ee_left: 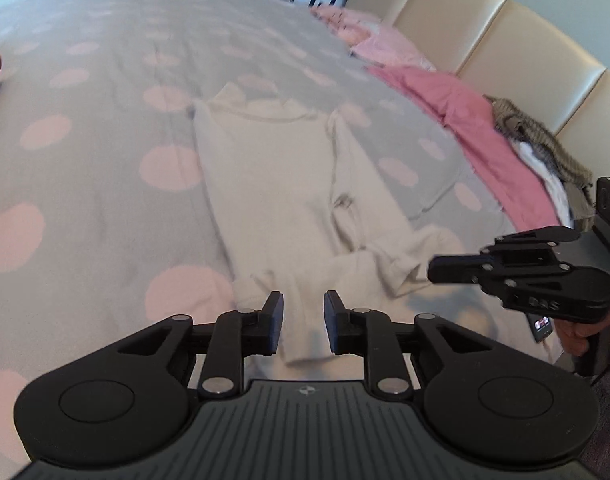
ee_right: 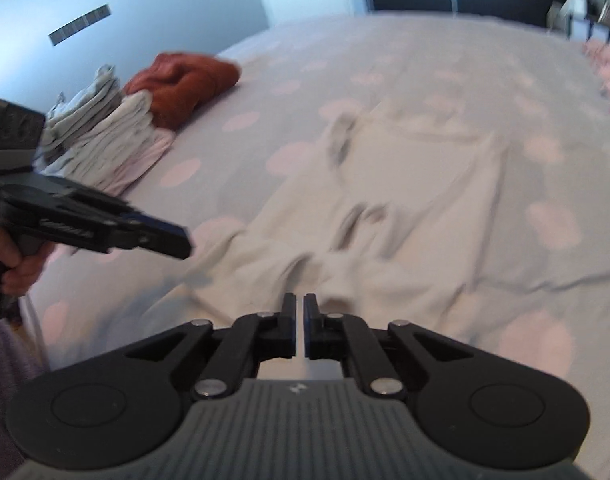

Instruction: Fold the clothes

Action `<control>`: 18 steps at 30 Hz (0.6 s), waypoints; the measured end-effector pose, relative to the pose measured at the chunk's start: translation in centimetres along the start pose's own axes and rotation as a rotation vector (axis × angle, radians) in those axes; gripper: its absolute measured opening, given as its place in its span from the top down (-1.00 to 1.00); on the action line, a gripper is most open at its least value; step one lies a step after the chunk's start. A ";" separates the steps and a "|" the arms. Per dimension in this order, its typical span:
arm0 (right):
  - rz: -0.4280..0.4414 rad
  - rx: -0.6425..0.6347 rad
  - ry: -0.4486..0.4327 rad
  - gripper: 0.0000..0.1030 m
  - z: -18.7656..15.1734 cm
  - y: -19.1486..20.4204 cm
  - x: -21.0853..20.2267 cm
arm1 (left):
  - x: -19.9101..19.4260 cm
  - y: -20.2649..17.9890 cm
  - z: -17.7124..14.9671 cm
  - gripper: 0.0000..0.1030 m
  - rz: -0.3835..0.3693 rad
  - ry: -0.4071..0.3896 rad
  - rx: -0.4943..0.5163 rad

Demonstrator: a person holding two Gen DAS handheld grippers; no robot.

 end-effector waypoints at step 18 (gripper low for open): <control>-0.036 -0.263 0.008 0.86 -1.6 2.0 2.4 | 7.7 -2.4 -0.4 0.64 -0.068 0.017 -0.005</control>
Point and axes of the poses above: each gripper's, at about its wrist camera, not at the fingertips, and x roughly the way its jaws point, y to its left, z to its top, the point moved 8 cm from there along x, roughly the way its jaws point, and after that the axes turned 9 degrees about -x, right-handed, at the moved point
